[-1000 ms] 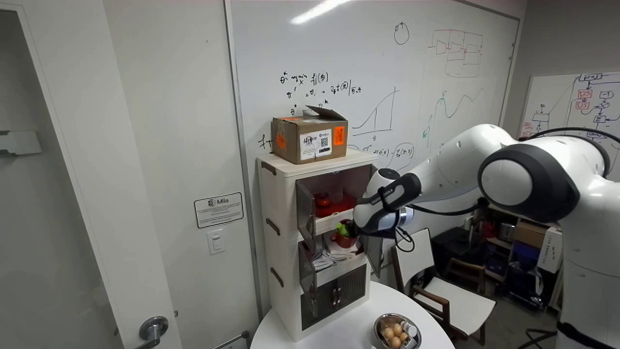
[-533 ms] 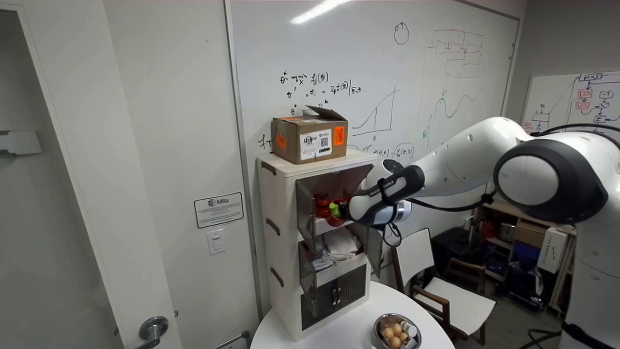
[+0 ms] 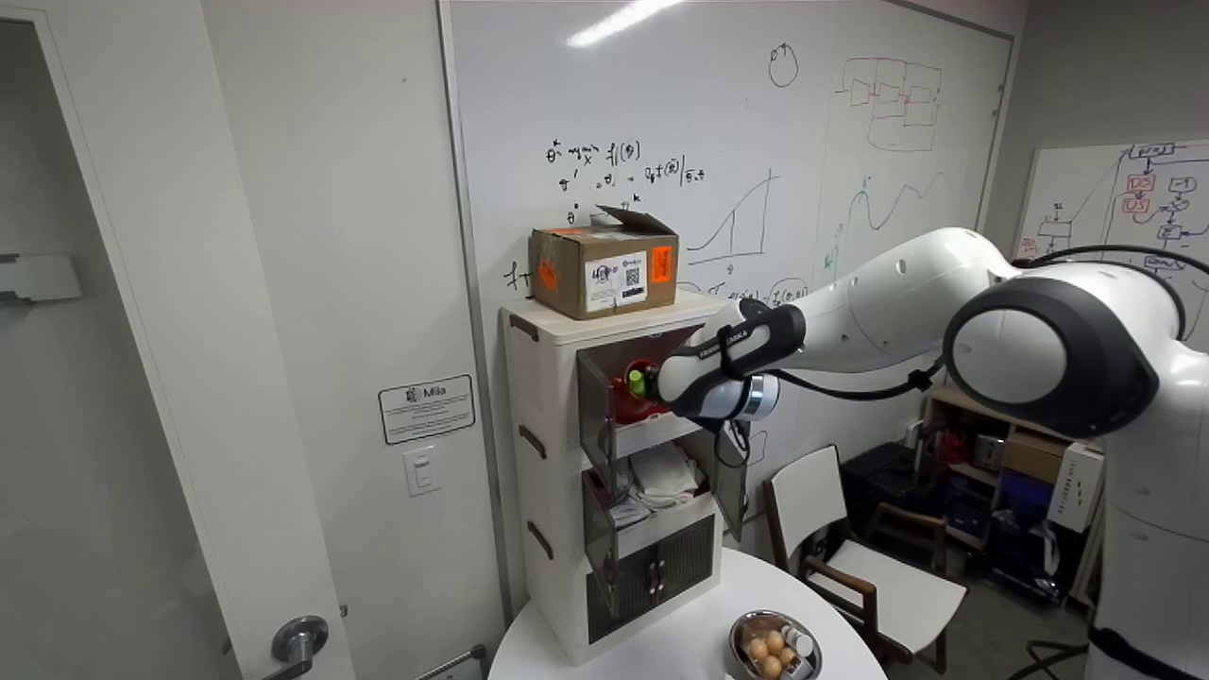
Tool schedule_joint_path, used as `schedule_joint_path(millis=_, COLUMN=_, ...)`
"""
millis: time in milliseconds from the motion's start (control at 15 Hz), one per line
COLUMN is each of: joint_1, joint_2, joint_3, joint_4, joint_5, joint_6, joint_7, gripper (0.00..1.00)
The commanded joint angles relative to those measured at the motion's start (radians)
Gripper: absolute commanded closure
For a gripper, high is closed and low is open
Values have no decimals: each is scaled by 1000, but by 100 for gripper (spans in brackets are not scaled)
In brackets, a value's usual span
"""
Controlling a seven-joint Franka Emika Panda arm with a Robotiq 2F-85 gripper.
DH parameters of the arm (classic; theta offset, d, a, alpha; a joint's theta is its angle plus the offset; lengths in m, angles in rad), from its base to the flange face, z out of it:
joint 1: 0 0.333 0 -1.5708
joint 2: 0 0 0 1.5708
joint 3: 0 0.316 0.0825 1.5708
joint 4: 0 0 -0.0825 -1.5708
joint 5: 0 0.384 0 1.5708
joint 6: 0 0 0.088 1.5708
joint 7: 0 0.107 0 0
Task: Put the red mug in the open upper cabinet.
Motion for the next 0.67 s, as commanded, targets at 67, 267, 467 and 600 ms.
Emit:
schedule_joint_path(millis=67, joint_1=-29, joint_2=130, joint_3=18, joint_4=194, joint_5=55, joint_6=-17, joint_7=10, gripper=99)
schedule_joint_path(millis=267, joint_1=-11, joint_2=231, joint_3=-17, joint_4=316, joint_5=21, joint_6=-62, joint_7=46, gripper=99)
schedule_joint_path(millis=467, joint_1=9, joint_2=334, joint_3=-46, joint_4=445, joint_5=3, joint_6=-129, joint_7=80, gripper=99)
schedule_joint_path(millis=600, joint_1=32, joint_2=395, joint_3=-70, joint_4=532, joint_5=-12, joint_6=-177, joint_7=115, gripper=99)
